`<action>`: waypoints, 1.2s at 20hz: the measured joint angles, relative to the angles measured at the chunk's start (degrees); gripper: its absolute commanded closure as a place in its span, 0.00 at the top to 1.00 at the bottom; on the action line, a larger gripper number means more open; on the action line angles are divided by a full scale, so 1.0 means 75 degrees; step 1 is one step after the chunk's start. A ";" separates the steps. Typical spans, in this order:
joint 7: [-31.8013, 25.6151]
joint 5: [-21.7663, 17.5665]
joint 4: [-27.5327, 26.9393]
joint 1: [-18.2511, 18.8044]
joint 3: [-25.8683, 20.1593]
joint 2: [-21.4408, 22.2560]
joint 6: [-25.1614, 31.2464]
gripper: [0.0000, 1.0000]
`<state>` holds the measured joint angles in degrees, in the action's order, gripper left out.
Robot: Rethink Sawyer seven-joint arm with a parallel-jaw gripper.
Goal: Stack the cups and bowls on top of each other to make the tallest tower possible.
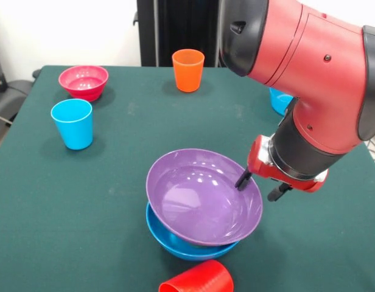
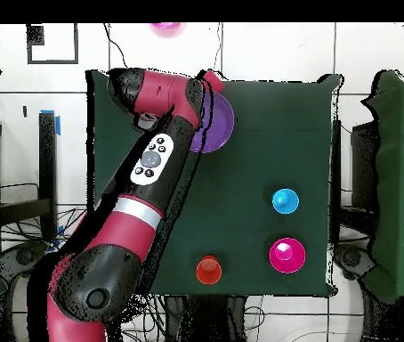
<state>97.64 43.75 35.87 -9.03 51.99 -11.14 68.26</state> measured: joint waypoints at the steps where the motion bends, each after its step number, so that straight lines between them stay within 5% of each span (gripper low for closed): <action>1: 0.0000 0.0000 0.0000 0.0001 0.0000 0.0000 0.0000 1.00; 15: 0.0000 -0.0460 -0.0479 0.0410 0.0014 -0.0012 0.0008 1.00; 24: 0.0000 -0.0571 -0.1712 0.1089 0.0181 -0.0223 0.0469 1.00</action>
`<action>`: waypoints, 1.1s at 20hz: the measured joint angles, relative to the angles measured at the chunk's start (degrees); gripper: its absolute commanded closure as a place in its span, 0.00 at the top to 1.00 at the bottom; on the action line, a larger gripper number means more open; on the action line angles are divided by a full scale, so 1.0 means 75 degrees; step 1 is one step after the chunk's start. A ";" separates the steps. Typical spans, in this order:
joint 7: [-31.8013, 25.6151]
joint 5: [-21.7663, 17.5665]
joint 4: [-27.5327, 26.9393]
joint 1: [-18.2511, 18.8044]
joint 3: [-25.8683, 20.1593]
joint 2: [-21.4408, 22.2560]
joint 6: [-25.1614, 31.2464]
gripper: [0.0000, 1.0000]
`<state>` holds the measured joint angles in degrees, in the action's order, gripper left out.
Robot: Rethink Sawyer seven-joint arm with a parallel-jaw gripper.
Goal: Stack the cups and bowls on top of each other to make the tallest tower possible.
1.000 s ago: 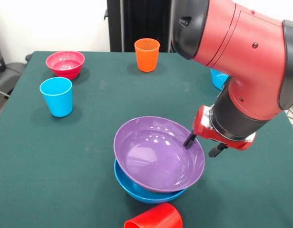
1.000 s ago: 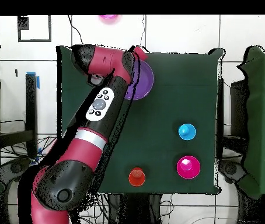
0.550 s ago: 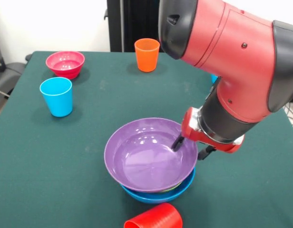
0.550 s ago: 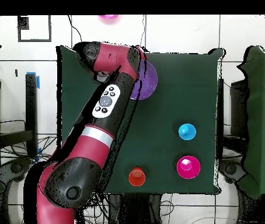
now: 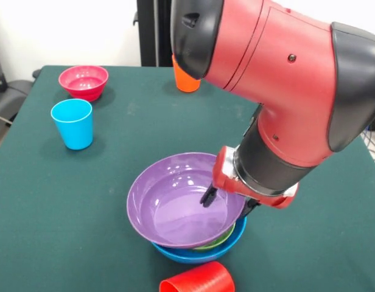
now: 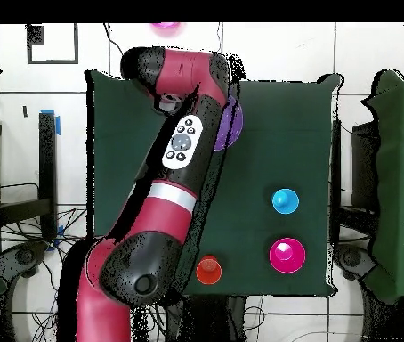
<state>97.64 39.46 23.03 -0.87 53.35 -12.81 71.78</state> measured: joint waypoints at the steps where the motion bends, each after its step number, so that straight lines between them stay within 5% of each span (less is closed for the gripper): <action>1: 0.0000 0.0016 -0.0275 0.0129 0.0047 -0.0074 0.0125 1.00; 10: 0.0002 0.0224 -0.1011 0.0378 0.0251 -0.0370 0.0404 1.00; 18: 0.0968 0.1946 -0.1223 0.0378 0.0259 -0.0675 0.1027 1.00; 22: 0.2214 0.2870 -0.1277 0.0343 0.0265 -0.0842 0.1304 1.00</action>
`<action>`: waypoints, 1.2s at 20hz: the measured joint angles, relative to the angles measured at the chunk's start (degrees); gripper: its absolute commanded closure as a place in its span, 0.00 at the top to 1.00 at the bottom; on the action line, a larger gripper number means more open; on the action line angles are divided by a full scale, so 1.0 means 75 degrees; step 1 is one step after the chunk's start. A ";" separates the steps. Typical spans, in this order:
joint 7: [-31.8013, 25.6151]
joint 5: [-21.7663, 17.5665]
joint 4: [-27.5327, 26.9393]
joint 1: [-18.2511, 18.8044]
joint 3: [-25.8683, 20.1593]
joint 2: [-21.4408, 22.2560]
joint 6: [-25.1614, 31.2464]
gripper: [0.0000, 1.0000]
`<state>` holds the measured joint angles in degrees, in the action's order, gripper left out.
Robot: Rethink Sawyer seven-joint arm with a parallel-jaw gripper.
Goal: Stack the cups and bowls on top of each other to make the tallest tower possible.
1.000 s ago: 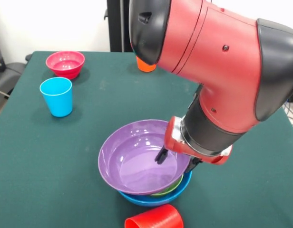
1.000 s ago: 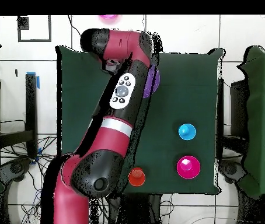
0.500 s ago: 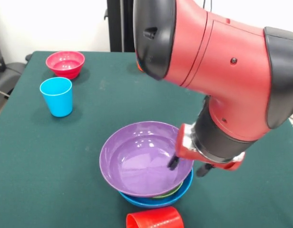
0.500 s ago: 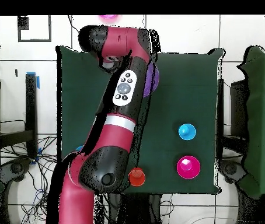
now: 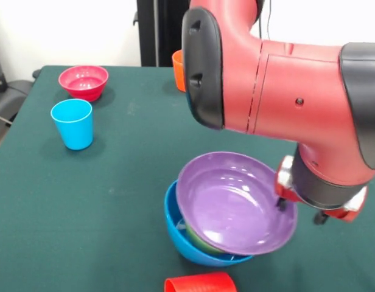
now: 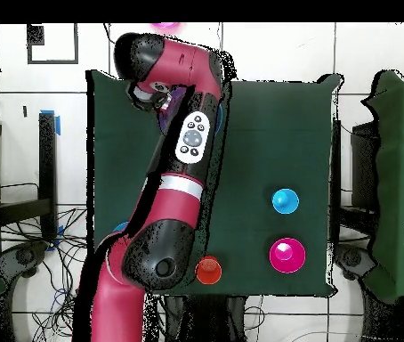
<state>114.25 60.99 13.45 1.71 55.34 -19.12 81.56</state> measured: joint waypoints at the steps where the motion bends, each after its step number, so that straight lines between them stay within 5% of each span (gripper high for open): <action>1: 0.0168 0.0090 0.0000 -0.0009 0.0000 -0.0017 0.0028 1.00; 5: 0.1080 0.0493 -0.0040 -0.0074 0.0036 -0.0134 0.0076 1.00; 13: 0.1154 0.0495 -0.0371 0.0018 0.0482 -0.0216 0.0080 1.00; 19: 0.1052 0.0713 -0.1034 0.0493 0.1632 -0.0246 0.0079 1.00; 24: 0.0263 0.1631 -0.1522 0.1163 0.3143 -0.0242 0.0079 1.00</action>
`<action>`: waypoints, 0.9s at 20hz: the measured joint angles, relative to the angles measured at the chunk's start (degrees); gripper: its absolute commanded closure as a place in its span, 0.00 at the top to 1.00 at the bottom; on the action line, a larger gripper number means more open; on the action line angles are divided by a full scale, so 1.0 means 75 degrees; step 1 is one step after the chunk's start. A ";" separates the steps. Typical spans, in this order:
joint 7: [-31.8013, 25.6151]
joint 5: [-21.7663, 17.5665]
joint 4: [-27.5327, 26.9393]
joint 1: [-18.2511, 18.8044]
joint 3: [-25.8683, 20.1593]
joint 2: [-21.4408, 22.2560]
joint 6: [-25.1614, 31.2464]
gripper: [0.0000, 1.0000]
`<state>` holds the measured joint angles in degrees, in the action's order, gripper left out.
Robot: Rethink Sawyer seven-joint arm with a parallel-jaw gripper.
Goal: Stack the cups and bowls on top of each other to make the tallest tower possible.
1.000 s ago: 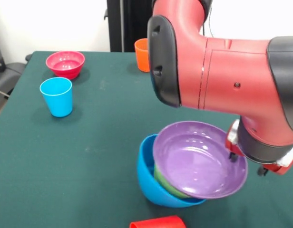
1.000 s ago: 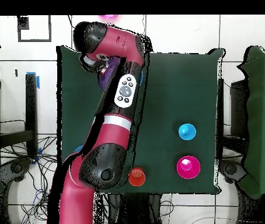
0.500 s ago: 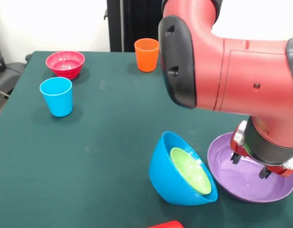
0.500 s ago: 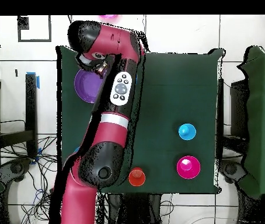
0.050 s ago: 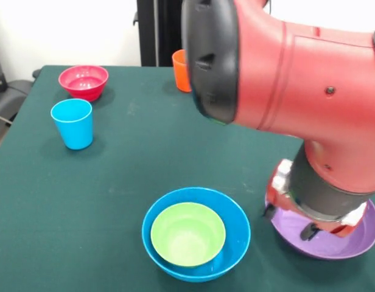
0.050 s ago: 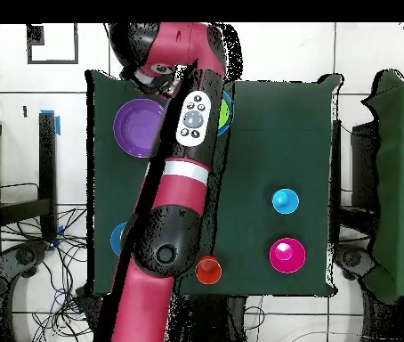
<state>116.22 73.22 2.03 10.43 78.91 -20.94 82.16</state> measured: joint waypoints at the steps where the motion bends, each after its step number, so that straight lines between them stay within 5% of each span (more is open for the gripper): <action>1: -0.0151 0.0163 -0.0038 0.0085 0.0194 0.0000 0.0000 1.00; 7: -0.1992 0.1925 -0.0115 0.0725 0.1954 -0.0031 0.0000 1.00; 18: -0.3089 0.4185 -0.0126 0.1196 0.4085 -0.0337 -0.0358 1.00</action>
<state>93.05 104.61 1.09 19.40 109.55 -23.46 79.47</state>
